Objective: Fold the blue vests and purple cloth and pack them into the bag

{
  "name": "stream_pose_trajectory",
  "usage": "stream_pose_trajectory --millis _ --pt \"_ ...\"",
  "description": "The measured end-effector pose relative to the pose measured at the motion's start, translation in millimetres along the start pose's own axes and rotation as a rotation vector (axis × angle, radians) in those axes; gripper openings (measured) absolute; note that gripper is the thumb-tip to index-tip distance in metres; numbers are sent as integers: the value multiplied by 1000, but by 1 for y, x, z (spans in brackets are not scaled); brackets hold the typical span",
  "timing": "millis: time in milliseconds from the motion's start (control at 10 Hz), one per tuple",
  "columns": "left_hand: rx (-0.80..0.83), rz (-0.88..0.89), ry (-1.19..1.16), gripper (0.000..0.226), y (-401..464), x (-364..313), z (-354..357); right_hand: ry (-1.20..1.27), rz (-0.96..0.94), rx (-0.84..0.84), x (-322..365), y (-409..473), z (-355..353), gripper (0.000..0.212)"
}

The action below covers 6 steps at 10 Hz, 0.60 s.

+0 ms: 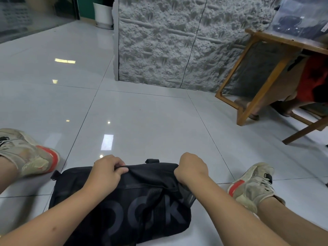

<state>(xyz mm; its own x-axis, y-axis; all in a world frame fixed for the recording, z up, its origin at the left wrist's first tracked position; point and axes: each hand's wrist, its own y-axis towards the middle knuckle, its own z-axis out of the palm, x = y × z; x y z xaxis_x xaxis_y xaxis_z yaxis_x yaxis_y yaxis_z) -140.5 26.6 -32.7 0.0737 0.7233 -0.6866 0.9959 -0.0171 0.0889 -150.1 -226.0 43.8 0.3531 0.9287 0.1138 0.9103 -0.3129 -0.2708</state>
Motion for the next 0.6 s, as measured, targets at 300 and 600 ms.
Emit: stream_pose_trajectory --millis 300,600 --pt "134 17 39 17 -6 -3 -16 -14 -47 -24 3 -6 -3 20" --pt "82 -2 -16 43 -24 -55 -73 81 -183 -27 32 -42 -59 20"
